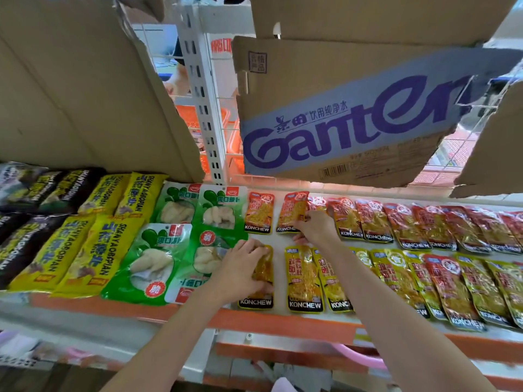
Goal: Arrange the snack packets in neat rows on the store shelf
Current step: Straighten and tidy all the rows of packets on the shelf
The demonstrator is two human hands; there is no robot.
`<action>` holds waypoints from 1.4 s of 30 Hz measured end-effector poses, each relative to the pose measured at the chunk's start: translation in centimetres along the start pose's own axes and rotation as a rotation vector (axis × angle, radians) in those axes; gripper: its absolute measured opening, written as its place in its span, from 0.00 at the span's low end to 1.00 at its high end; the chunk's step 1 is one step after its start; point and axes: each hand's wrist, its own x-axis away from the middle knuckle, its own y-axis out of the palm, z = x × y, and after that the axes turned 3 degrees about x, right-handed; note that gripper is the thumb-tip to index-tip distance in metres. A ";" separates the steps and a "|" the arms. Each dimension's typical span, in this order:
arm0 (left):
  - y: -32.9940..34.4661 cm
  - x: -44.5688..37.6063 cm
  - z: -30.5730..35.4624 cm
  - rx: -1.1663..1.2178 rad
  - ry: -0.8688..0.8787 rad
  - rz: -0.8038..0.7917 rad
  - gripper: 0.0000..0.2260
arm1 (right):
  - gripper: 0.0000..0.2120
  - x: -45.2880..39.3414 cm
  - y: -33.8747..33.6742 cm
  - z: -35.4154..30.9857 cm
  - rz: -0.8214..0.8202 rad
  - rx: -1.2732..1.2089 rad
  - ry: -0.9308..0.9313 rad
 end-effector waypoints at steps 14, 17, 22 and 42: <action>1.8 -1.8 6.2 0.093 0.059 0.017 0.30 | 0.10 6.4 -5.6 10.4 0.302 0.502 -0.277; 1.6 -1.7 5.9 0.119 0.048 -0.005 0.31 | 0.17 7.6 -4.7 12.4 0.373 0.577 -0.433; 1.3 -2.0 7.3 0.125 0.031 0.036 0.27 | 0.17 7.8 -4.5 12.7 0.374 0.514 -0.484; 3.4 -3.2 12.6 0.133 0.013 0.128 0.24 | 0.12 9.2 -8.1 15.8 0.479 0.590 -0.408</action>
